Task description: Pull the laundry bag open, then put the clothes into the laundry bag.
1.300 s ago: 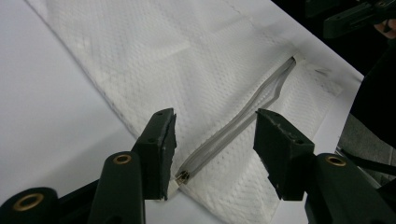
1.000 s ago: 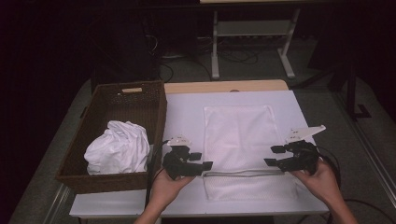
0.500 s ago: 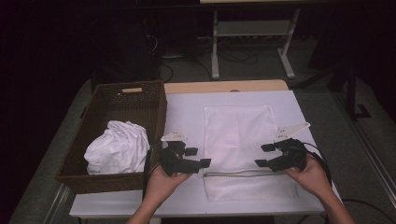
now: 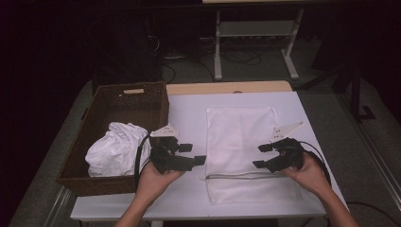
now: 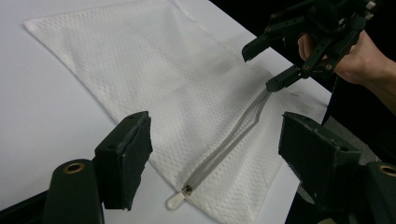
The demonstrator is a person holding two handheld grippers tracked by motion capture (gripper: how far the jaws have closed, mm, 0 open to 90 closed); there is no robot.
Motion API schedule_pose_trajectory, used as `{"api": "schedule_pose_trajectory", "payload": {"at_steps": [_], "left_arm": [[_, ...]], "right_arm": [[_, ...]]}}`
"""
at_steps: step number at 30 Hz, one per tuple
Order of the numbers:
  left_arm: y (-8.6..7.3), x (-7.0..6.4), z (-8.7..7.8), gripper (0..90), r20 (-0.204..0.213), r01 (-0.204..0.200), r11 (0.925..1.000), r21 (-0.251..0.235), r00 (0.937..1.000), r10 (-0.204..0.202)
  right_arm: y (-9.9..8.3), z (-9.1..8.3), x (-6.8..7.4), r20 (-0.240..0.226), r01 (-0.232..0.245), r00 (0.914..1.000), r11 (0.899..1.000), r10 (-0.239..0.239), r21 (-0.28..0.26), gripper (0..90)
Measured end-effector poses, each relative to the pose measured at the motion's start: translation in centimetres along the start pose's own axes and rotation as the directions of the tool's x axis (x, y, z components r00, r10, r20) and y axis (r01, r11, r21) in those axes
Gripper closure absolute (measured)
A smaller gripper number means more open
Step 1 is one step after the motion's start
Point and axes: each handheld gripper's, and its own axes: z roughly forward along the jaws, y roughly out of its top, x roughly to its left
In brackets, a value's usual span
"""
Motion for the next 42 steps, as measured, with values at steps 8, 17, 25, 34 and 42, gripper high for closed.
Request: {"api": "schedule_pose_trajectory", "payload": {"at_steps": [8,17,25,34,42], "left_arm": [[0.2,0.5,-1.4,24.3,0.009,0.014,0.9999,-0.001,0.9999,-0.014],[0.2,0.7,-2.5,22.9,0.029,0.011,0.9999,-0.008,0.9995,-0.010],[0.4,1.1,-3.7,22.0,0.067,0.012,0.9999,0.005,0.9977,-0.013],[0.6,3.0,-6.8,18.3,0.133,0.030,0.9996,0.002,0.9906,-0.030],[1.0,5.9,-10.7,18.4,0.106,0.058,0.9981,-0.020,0.9928,-0.056]], "right_arm": [[0.2,0.6,0.0,-0.010,0.014,0.9999,1.000,-0.014,0.003,32.2],[0.5,1.0,0.2,-0.027,0.019,0.9995,1.000,-0.019,0.005,31.8],[0.5,0.8,0.5,-0.021,0.023,0.9995,1.000,-0.023,-0.001,31.5],[1.0,1.2,0.8,-0.031,0.033,0.9989,0.999,-0.034,-0.007,31.2],[1.5,1.8,0.9,-0.039,0.051,0.9979,0.999,-0.051,0.009,30.5]]}}
